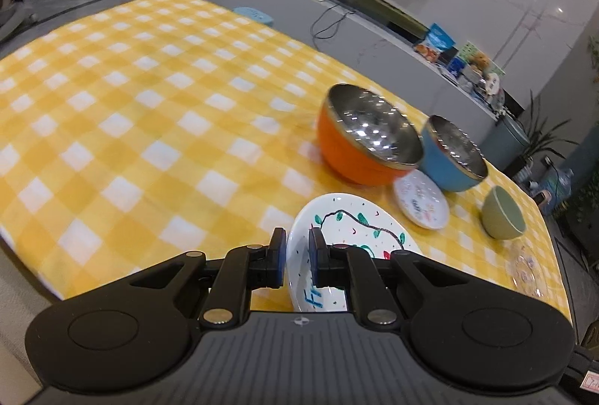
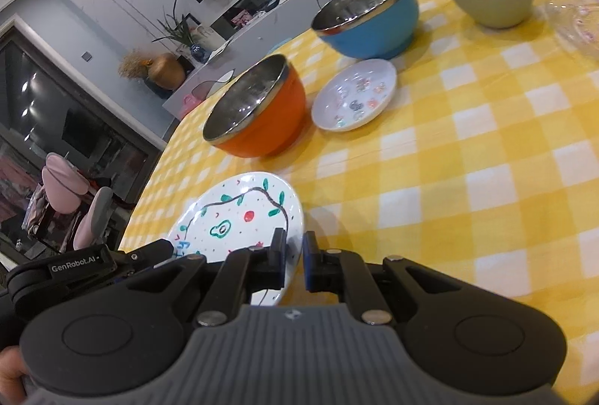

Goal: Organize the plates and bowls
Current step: 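Carry the 'Fruity' plate with both grippers onto the empty tablecloth area, then open both grippers to release the 'Fruity' plate, then move both grippers to the rim of the clear glass plate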

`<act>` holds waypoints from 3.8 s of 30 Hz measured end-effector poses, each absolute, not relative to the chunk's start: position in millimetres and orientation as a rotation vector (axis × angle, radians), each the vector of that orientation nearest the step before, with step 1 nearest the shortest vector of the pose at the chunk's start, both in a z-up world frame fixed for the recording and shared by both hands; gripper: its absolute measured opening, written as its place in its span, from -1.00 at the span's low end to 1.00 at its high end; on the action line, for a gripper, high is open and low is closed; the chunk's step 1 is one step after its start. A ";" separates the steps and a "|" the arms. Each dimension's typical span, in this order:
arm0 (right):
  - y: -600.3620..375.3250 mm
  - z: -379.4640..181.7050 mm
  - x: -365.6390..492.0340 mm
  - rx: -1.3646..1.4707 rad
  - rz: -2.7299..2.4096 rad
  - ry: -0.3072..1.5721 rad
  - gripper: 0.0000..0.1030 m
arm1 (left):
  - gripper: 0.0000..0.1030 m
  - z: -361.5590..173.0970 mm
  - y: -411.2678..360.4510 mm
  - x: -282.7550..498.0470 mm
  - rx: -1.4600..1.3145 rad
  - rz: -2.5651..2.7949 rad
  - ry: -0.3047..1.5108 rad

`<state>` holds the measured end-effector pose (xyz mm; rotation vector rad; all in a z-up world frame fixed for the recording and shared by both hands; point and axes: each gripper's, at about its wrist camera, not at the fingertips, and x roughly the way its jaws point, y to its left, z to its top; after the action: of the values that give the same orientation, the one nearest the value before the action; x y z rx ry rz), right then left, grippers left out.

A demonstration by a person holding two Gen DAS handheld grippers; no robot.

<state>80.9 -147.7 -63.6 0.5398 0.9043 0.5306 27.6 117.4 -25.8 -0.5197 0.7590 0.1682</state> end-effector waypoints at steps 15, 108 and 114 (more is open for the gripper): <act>-144.5 -75.9 82.3 0.503 0.515 0.929 -0.87 | -0.74 -50.8 125.6 32.8 -0.562 0.191 0.861; -385.6 -73.5 178.3 0.440 -0.282 0.794 -0.66 | -0.59 -72.5 -175.6 219.1 -0.285 -0.376 0.907; -384.0 -74.2 176.9 0.437 -0.285 0.789 -0.69 | -0.74 -72.8 -176.5 222.2 -0.288 -0.364 0.915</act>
<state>176.9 -384.0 -74.2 0.4369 0.7893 -0.2850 222.2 -176.5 -72.8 -0.2881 0.9145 -0.3640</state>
